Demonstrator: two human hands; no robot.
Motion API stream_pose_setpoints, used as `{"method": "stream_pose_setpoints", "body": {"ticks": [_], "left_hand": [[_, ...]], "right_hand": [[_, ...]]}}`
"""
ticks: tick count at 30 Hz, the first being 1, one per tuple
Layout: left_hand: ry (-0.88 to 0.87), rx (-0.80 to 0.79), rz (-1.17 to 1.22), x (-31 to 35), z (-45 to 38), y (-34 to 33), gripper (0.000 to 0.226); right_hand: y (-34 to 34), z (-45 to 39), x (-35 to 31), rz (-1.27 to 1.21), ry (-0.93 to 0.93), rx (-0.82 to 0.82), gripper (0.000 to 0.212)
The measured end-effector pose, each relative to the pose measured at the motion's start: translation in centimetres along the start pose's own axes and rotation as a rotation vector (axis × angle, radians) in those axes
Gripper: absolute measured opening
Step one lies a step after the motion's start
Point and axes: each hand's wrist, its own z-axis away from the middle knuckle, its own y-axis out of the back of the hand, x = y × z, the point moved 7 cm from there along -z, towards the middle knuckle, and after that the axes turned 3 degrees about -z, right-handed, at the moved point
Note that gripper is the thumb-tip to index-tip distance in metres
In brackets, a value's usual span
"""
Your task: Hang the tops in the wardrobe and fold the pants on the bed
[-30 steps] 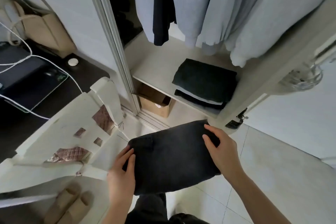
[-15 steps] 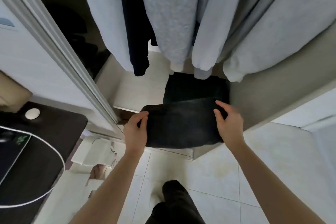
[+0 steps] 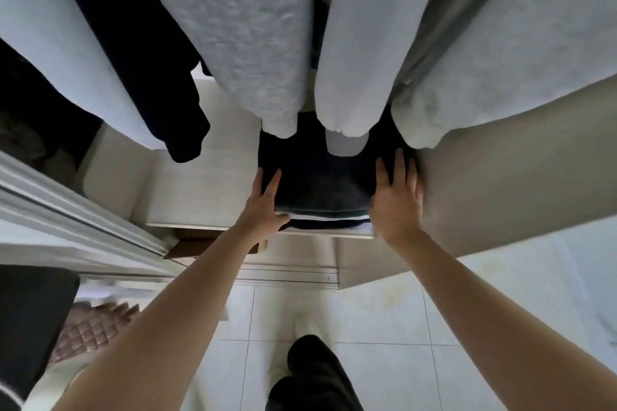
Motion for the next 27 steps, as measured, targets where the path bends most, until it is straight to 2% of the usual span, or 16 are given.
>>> {"method": "stream_pose_setpoints", "body": {"ticks": [2,4,7,12,14,18,23,27], "left_hand": [[-0.044,0.097,-0.256,-0.6,0.5,-0.4,0.098],[-0.093,0.202,-0.344,-0.8,0.8,-0.2,0.094],[-0.134,0.275,-0.286,-0.6,0.5,0.3,0.085],[-0.239,0.458,-0.291,1.1,1.5,1.6,0.065],[-0.232,0.406,-0.345,0.7,1.6,0.9,0.065],[-0.114,0.125,-0.364,-0.8,0.6,-1.1,0.067],[-0.056,0.084,-0.449,-0.5,1.1,-0.7,0.074],[-0.022,0.086,-0.46,-1.0,2.5,-0.8,0.074]], "right_hand": [[-0.8,1.7,-1.8,0.086,0.208,0.094,0.082],[-2.5,3.0,-2.6,0.162,0.348,0.007,0.094],[-3.9,2.4,-1.5,0.235,0.337,-0.081,0.1],[-2.3,1.1,-0.3,0.213,0.249,0.055,0.092],[-2.5,1.6,0.2,0.175,0.221,0.044,0.087],[-5.3,2.7,1.1,0.202,0.197,-0.131,0.087],[-4.6,2.6,0.5,0.19,0.203,-0.143,0.094],[-3.6,3.4,0.4,0.145,0.2,-0.111,0.083]]}}
